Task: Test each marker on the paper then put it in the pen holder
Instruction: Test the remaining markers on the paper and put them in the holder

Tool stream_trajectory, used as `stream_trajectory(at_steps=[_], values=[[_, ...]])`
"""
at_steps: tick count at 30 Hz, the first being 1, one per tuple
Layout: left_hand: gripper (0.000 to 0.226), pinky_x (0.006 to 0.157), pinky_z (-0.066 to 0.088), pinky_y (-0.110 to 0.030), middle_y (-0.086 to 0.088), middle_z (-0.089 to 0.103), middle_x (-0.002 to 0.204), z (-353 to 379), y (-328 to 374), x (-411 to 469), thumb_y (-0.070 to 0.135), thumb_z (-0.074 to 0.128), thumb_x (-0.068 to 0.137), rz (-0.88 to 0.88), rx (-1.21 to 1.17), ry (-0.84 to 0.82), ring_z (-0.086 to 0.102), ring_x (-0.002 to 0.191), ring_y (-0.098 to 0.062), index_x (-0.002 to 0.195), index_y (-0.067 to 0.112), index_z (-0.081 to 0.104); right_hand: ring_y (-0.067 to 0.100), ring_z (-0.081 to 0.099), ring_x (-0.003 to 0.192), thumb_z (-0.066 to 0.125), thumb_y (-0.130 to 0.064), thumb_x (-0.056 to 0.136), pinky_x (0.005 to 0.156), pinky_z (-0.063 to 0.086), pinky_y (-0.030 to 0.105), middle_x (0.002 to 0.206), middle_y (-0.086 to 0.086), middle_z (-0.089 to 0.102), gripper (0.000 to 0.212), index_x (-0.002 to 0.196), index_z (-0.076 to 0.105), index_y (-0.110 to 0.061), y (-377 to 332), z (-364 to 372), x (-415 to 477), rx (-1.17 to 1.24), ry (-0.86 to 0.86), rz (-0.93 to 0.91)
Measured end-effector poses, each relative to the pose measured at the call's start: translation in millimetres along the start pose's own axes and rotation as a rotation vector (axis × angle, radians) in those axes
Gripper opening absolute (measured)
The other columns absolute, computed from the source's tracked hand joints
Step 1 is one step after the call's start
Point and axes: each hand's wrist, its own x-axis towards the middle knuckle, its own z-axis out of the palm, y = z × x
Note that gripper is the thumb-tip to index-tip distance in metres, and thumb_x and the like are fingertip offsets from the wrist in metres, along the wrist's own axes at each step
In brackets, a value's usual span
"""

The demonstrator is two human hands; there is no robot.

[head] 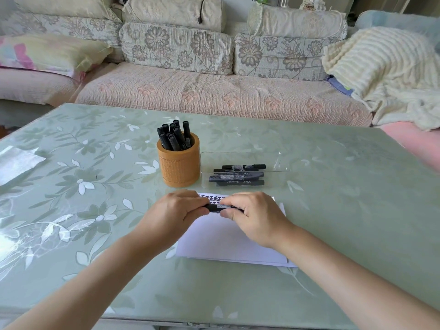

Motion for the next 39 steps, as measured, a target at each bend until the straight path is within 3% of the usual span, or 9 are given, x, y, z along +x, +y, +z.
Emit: stream_trajectory(at_steps=[4,7,10,12,18,22,29,34,39], values=[[0.025,0.058,0.042,-0.028,0.011,0.055,0.073,0,0,0,0.04,0.048,0.093,0.008,0.03,-0.009,0.049,0.073,-0.005,0.093,0.027,0.07,0.018,0.053,0.075,0.058,-0.033,0.096,0.07,0.044,0.034,0.075,-0.006,0.063,0.016,0.103,0.069,-0.025,-1,-3,-1,-0.014,-0.105,0.055],[0.034,0.059,0.045,-0.03,0.013,0.057,0.077,1,-1,2,0.049,0.039,0.092,-0.008,0.04,-0.047,0.049,0.078,-0.005,0.098,0.032,0.068,0.012,0.048,0.082,0.055,-0.033,0.098,0.07,0.037,0.025,0.083,-0.017,0.054,0.019,0.11,0.067,-0.026,1,-2,3,-0.066,-0.138,0.081],[0.029,0.065,0.039,-0.011,0.018,0.055,0.09,6,-3,3,0.047,0.051,0.092,-0.017,0.034,-0.048,0.046,0.083,0.0,0.114,0.033,0.063,0.017,0.047,0.093,0.059,-0.028,0.096,0.083,0.037,0.028,0.093,-0.01,0.057,0.019,0.107,0.073,-0.021,6,0,9,-0.104,-0.052,0.09],[0.04,0.066,0.034,-0.006,0.017,0.053,0.101,10,-4,1,0.041,0.059,0.091,-0.03,0.048,-0.049,0.045,0.09,0.001,0.13,0.033,0.052,0.016,0.05,0.098,0.058,-0.025,0.097,0.086,0.038,0.027,0.098,-0.006,0.057,0.02,0.11,0.072,-0.023,10,-3,10,-0.063,-0.016,0.16],[0.059,0.083,0.048,-0.03,0.011,0.052,0.119,7,-14,-11,0.053,0.051,0.087,-0.028,0.187,-0.032,0.049,0.108,-0.013,0.14,0.029,0.039,0.011,0.055,0.095,0.049,-0.014,0.101,0.08,0.035,0.006,0.101,-0.005,0.058,0.029,0.124,0.064,-0.024,11,-15,14,0.058,0.073,0.25],[0.074,0.096,0.039,-0.034,0.008,0.047,0.13,5,-29,-20,0.07,0.039,0.078,-0.16,0.273,-0.113,0.043,0.119,-0.018,0.138,0.027,0.04,0.014,0.063,0.077,0.052,-0.011,0.097,0.079,0.049,0.032,0.081,-0.005,0.063,0.019,0.101,0.063,-0.027,-8,-27,45,0.263,0.233,0.299],[0.073,0.107,0.024,-0.032,0.01,0.038,0.138,15,-35,-24,0.075,0.038,0.078,-0.214,0.296,-0.14,0.03,0.13,-0.014,0.135,0.03,0.041,0.019,0.072,0.084,0.066,-0.027,0.082,0.086,0.056,0.049,0.085,0.0,0.074,0.011,0.091,0.066,-0.021,-41,-41,134,0.34,0.437,0.231],[0.072,0.108,0.023,-0.033,0.01,0.037,0.14,13,-37,-20,0.075,0.035,0.079,-0.23,0.289,-0.128,0.03,0.129,-0.014,0.134,0.029,0.04,0.014,0.072,0.082,0.069,-0.028,0.08,0.084,0.058,0.041,0.084,-0.003,0.074,0.013,0.091,0.068,-0.021,-50,-30,175,0.253,0.359,0.216],[0.076,0.11,0.023,-0.034,0.007,0.033,0.145,12,-46,-15,0.077,0.031,0.078,-0.229,0.299,-0.173,0.026,0.132,-0.016,0.136,0.028,0.037,0.014,0.065,0.089,0.071,-0.027,0.081,0.077,0.049,0.025,0.09,-0.008,0.071,0.009,0.09,0.073,-0.027,-50,-15,182,0.019,0.124,0.292]])
